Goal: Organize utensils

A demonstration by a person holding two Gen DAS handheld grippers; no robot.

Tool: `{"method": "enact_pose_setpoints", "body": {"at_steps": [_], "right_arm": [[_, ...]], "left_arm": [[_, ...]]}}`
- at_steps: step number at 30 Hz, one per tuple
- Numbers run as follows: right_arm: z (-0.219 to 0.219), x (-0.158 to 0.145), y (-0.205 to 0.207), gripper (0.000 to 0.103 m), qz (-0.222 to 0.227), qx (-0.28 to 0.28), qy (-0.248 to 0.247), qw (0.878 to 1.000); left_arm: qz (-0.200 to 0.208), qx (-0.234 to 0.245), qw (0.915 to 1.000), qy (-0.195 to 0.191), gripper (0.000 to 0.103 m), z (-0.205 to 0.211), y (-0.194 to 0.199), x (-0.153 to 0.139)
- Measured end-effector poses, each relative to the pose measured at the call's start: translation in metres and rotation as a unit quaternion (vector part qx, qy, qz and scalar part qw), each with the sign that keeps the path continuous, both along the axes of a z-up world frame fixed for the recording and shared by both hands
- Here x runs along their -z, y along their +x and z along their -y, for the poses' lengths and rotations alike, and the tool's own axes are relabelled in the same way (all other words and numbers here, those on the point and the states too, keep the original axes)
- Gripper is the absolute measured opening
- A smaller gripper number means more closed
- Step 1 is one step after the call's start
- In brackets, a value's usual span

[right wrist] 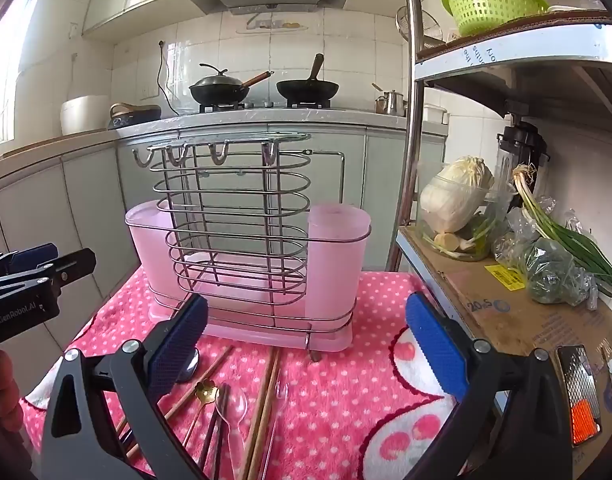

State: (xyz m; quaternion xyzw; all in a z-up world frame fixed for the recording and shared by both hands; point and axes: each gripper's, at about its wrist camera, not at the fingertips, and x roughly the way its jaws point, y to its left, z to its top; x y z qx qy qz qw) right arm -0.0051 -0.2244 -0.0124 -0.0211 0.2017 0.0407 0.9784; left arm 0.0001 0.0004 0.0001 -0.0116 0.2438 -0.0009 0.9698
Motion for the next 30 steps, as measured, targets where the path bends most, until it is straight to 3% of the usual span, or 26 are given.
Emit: {"method": "enact_pose_setpoints", "body": {"at_steps": [13, 15, 30], "right_arm": [[-0.003, 0.001, 0.001, 0.100, 0.001, 0.000, -0.005, 1.000], [-0.003, 0.001, 0.001, 0.100, 0.001, -0.001, -0.005, 1.000], [-0.002, 0.000, 0.002, 0.100, -0.003, 0.000, -0.007, 1.000]], "left_arm": [[0.002, 0.006, 1.0000, 0.006, 0.069, 0.016, -0.002, -0.003], [0.000, -0.001, 1.0000, -0.008, 0.069, -0.001, 0.000, -0.002], [-0.001, 0.000, 1.0000, -0.009, 0.069, -0.001, -0.001, -0.005]]}}
